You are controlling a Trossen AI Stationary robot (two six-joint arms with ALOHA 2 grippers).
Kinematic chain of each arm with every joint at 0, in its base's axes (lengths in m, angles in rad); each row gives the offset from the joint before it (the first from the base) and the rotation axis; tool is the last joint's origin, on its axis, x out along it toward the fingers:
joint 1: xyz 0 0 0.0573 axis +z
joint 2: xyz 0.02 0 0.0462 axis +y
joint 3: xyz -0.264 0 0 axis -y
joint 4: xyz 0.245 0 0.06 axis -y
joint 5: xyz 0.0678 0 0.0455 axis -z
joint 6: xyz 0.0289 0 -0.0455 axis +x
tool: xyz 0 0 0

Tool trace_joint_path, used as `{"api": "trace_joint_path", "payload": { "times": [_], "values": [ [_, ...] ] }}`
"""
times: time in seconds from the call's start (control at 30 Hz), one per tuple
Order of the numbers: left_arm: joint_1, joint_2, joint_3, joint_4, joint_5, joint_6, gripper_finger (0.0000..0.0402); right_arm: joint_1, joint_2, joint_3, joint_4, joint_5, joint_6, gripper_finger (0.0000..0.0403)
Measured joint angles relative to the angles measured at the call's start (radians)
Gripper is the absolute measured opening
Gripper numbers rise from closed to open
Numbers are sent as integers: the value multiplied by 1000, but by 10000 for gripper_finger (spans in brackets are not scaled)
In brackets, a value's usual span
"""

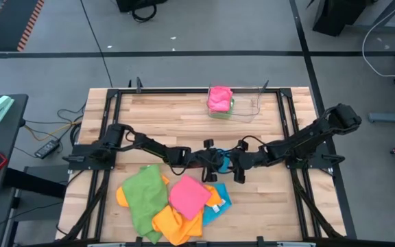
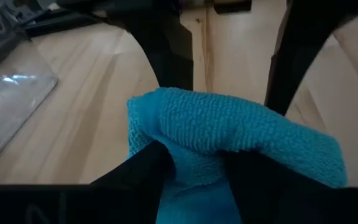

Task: Fold microfiber towels
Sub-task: Fold the top blue towel

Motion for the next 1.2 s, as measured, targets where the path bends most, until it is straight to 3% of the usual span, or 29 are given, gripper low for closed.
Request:
{"api": "trace_joint_path", "payload": {
  "times": [0.77,1.2],
  "values": [
    [-14,-6,5,-112,7,-80,174,3,0,2,6,9,35,216],
    [-22,16,4,-124,8,-80,208,3,0,2,16,7,46,216]
  ]
}}
